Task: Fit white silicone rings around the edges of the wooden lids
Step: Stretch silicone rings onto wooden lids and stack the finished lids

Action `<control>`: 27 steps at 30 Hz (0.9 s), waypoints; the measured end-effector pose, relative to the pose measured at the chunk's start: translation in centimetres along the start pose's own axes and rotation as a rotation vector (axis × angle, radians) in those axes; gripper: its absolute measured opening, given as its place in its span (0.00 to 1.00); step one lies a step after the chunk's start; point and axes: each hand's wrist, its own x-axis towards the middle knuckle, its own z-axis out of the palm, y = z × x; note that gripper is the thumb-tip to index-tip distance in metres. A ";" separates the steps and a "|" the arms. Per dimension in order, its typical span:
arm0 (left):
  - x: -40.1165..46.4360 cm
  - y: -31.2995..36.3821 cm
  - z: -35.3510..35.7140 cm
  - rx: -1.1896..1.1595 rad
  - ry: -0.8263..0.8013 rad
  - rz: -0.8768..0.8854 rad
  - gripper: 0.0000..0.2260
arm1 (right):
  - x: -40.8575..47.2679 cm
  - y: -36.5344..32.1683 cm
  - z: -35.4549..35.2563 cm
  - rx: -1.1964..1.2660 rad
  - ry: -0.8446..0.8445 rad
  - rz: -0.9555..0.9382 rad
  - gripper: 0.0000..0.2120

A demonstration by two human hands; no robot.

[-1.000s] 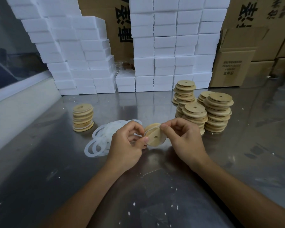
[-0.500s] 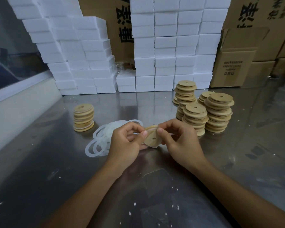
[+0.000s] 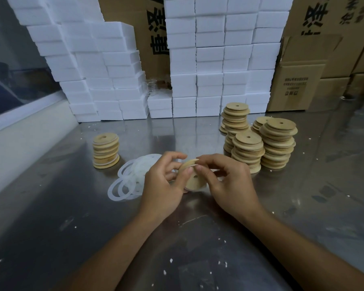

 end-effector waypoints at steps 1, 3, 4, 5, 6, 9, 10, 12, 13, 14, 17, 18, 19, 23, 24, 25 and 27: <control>0.1 0.1 0.0 0.001 0.002 -0.003 0.08 | 0.0 0.0 0.0 0.000 0.000 -0.006 0.03; 0.2 0.2 0.0 -0.008 0.009 -0.015 0.08 | 0.0 0.0 -0.1 0.021 -0.005 0.004 0.03; 0.3 0.3 -0.1 -0.010 0.014 -0.019 0.09 | 0.1 0.0 -0.1 0.040 -0.012 0.014 0.03; 0.3 0.2 -0.2 -0.006 0.018 -0.021 0.09 | 0.1 0.0 -0.1 0.063 -0.017 0.027 0.03; 0.4 0.2 -0.3 0.000 0.018 -0.023 0.10 | 0.1 0.0 -0.1 0.089 -0.020 0.045 0.03; 0.5 0.3 -0.4 0.008 0.005 -0.038 0.12 | 0.2 0.3 0.0 0.147 -0.024 0.111 0.03; 0.5 0.3 -0.5 0.008 0.004 -0.042 0.13 | 0.3 0.4 0.0 0.155 -0.026 0.138 0.03; 0.4 0.3 -0.5 0.009 0.002 -0.045 0.15 | 0.3 0.5 0.0 0.157 -0.032 0.178 0.04; 0.4 0.3 -0.5 0.006 0.001 -0.048 0.15 | 0.3 0.5 0.0 0.143 -0.037 0.180 0.05; 0.4 0.3 -0.5 -0.003 0.001 -0.056 0.15 | 0.3 0.5 -0.1 0.123 -0.041 0.174 0.05; 0.4 0.3 -0.7 -0.068 0.018 -0.110 0.11 | 0.3 0.6 0.0 0.075 -0.038 0.154 0.03; 0.5 0.3 -0.7 -0.098 0.027 -0.135 0.09 | 0.3 0.6 0.0 0.072 -0.035 0.152 0.02; 0.5 0.3 -0.7 -0.130 0.038 -0.163 0.07 | 0.4 0.6 0.0 0.068 -0.032 0.149 0.01; 0.4 0.5 -0.4 -0.243 0.060 -0.250 0.05 | 0.4 0.7 -0.2 0.119 -0.026 0.184 0.01; 0.4 0.6 -0.4 -0.258 0.059 -0.262 0.05 | 0.5 0.7 -0.2 0.138 -0.026 0.205 0.02; 0.4 0.6 -0.4 -0.265 0.053 -0.269 0.05 | 0.5 0.8 -0.2 0.154 -0.025 0.225 0.03; 0.4 0.7 -0.4 -0.274 0.039 -0.275 0.06 | 0.7 0.9 -0.3 0.200 -0.025 0.266 0.04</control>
